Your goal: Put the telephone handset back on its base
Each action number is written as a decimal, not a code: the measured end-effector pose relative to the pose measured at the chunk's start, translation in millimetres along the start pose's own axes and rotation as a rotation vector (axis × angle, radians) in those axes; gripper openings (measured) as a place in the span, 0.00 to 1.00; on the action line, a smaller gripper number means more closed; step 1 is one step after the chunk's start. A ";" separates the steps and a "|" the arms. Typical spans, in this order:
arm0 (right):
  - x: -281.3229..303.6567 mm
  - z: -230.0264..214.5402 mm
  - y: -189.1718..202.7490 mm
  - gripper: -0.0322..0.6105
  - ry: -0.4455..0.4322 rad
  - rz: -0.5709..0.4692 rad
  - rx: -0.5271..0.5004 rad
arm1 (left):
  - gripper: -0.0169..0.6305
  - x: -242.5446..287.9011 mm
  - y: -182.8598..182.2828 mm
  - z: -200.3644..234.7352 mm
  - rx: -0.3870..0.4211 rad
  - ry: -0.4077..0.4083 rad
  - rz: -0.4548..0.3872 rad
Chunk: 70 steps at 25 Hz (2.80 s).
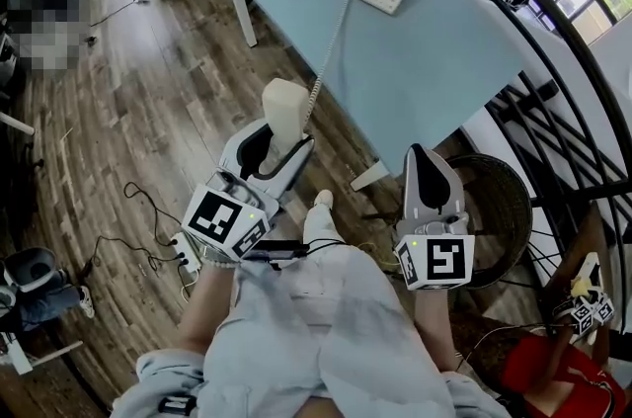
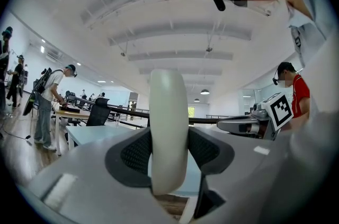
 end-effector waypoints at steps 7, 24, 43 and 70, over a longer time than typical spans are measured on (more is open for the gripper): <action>55.0 -14.4 1.8 0.05 -0.042 0.001 -0.001 | 0.36 37.0 -10.2 29.9 0.003 -0.017 0.000; 158.8 -83.0 17.8 0.05 -0.014 0.006 0.031 | 0.36 150.7 -18.7 90.6 -0.011 0.007 0.056; 203.1 -123.4 30.2 0.05 0.097 0.029 0.070 | 0.36 243.0 -32.0 131.0 -0.025 0.082 0.089; 334.1 -164.0 50.3 0.05 0.277 0.186 0.128 | 0.36 399.7 -31.8 241.8 -0.058 0.273 0.277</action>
Point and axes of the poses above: the fingertips, and each gripper's own axes: x forward along the fingers, z to its left, y out of its underside, the point moved 5 cm from there along -x, backward along the fingers, and after that the axes turned 10 degrees about -x, right-handed, at the moved point
